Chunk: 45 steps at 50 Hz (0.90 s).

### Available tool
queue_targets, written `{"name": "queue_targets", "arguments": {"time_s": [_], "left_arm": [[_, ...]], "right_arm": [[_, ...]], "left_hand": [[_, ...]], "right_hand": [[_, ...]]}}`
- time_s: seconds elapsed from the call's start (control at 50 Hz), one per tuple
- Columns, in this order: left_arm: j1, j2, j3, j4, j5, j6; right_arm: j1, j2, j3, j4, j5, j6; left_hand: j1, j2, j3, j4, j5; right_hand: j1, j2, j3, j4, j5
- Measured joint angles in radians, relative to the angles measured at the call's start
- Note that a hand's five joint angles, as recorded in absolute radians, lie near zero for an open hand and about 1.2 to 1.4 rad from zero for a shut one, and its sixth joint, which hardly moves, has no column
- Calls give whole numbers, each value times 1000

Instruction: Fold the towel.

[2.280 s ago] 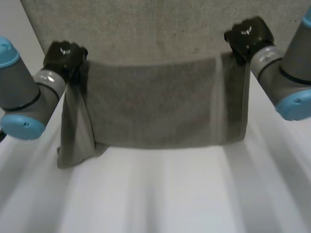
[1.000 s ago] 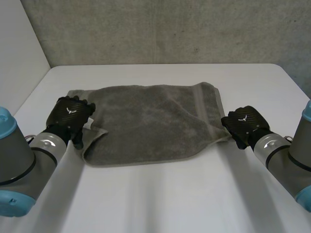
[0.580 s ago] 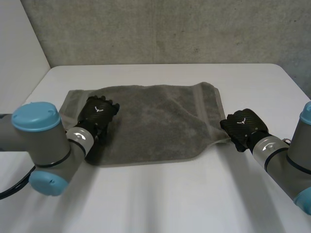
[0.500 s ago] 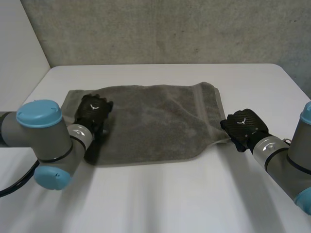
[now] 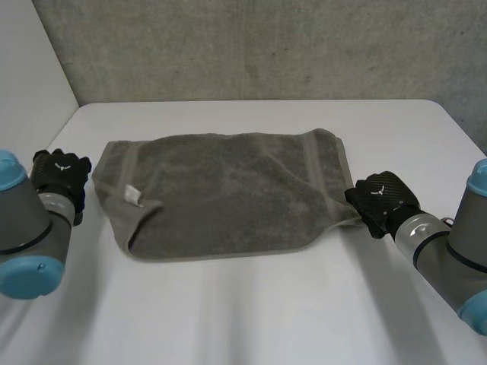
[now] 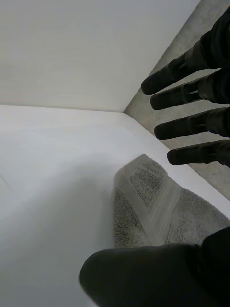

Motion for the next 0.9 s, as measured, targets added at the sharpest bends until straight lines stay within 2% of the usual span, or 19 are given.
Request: {"name": "queue_targets", "arguments": {"time_s": [0.26, 0.4, 0.48, 0.56, 0.7, 0.9], "left_arm": [[-3, 220, -204, 31, 36, -12], [-9, 253, -231, 62, 203, -17], [-20, 224, -206, 64, 292, -35], [-49, 149, -152, 62, 321, -48], [-118, -48, 1, 42, 286, -53], [-140, -160, 97, -2, 255, -54]], "right_arm": [[6, 0, 4, 0, 2, 0], [6, 0, 4, 0, 2, 0], [6, 0, 6, 0, 2, 0], [5, 0, 8, 0, 2, 0], [3, 1, 9, 0, 2, 0], [-1, 7, 8, -1, 2, 0]], "left_hand": [[-55, -61, -57, -56, -61], [-61, -67, -63, -56, -66], [-83, -101, -88, -84, -88], [-86, -106, -91, -85, -92], [-97, -118, -101, -89, -103], [-116, -136, -117, -113, -121]], "right_hand": [[0, 0, 0, 0, 0], [0, 0, 0, 0, 0], [0, 0, 0, 0, 0], [0, 0, 0, 0, 0], [0, 0, 0, 0, 0], [0, 0, 0, 0, 0]]}}
